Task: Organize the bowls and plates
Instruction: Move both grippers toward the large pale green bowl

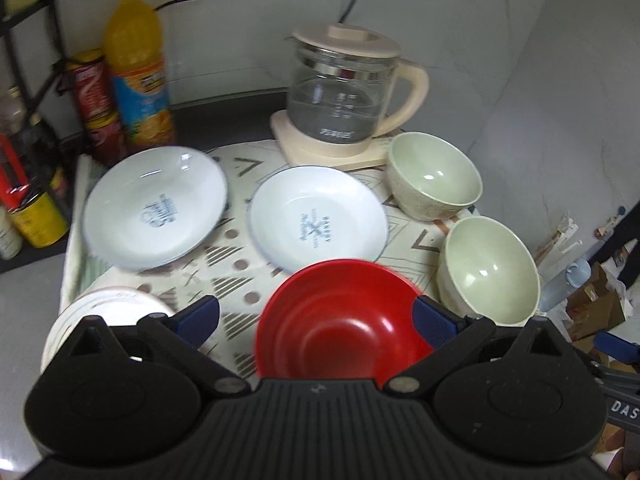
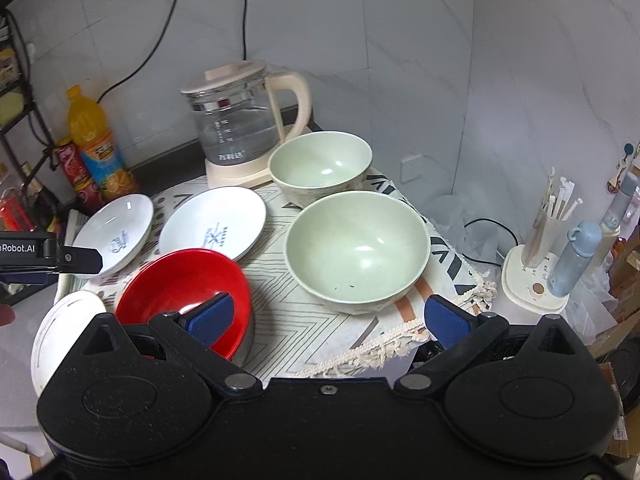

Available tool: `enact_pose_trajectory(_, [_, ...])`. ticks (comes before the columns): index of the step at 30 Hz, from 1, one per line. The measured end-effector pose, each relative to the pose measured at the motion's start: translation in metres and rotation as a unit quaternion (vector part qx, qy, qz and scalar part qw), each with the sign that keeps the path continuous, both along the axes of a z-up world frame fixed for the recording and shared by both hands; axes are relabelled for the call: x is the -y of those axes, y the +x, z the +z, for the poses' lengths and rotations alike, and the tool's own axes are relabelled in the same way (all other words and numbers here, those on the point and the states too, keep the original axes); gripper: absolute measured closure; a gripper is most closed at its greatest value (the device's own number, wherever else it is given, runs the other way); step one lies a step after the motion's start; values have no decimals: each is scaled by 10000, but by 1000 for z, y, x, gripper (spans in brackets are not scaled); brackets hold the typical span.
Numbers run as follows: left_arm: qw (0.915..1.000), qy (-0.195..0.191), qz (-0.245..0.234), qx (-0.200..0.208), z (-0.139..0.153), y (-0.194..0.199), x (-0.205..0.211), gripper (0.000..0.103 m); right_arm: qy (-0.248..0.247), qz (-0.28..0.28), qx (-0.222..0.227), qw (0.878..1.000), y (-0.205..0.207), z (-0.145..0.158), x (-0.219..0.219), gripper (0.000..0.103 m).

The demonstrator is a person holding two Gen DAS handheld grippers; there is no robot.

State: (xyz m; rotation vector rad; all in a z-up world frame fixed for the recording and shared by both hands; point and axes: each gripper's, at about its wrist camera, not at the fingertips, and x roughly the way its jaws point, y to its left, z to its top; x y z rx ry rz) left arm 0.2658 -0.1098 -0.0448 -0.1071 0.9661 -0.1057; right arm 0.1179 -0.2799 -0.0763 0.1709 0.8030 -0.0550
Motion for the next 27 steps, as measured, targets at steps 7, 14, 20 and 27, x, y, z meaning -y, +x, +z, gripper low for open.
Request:
enact_pose_trajectory(7, [9991, -49, -384, -196, -18, 33, 21, 3, 14, -300, -210, 9993, 17, -15, 11, 12])
enact_pose_trajectory(14, [9963, -204, -824, -162, -27, 58, 42, 4, 100, -640, -424, 9970, 34, -32, 28, 30])
enact_pose_trajectory(20, [9924, -296, -1167, -267, -39, 80, 64, 9, 176, -902, -543, 9943, 47, -43, 42, 40])
enact_pose_trajectory(27, [9855, -359, -1607, -413, -53, 99, 93, 20, 237, -1028, -703, 9919, 61, -57, 53, 58])
